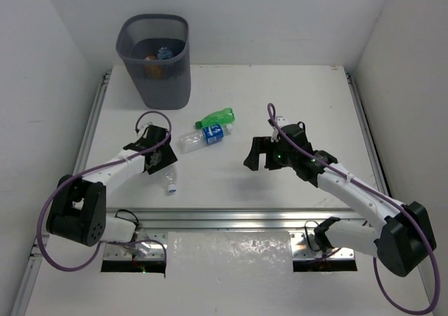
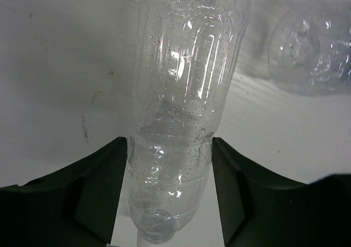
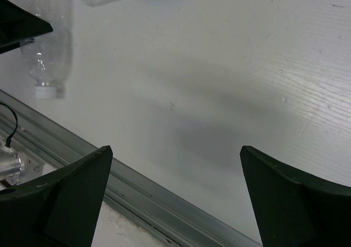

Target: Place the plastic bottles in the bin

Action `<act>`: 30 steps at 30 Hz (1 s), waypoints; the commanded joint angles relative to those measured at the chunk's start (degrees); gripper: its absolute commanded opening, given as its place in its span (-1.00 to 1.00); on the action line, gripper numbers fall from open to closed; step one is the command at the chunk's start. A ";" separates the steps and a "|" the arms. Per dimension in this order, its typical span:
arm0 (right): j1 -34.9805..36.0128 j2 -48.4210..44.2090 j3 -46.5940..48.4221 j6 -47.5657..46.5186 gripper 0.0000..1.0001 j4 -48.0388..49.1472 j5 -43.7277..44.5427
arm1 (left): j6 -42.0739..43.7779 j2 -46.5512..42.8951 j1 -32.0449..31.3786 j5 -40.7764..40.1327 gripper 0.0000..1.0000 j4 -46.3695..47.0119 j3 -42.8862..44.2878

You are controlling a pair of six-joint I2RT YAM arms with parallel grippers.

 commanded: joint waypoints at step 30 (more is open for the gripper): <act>-5.27 -2.45 1.87 -3.91 0.98 -1.53 -2.24 | 20.28 26.94 7.44 -10.51 -0.98 1.42 88.21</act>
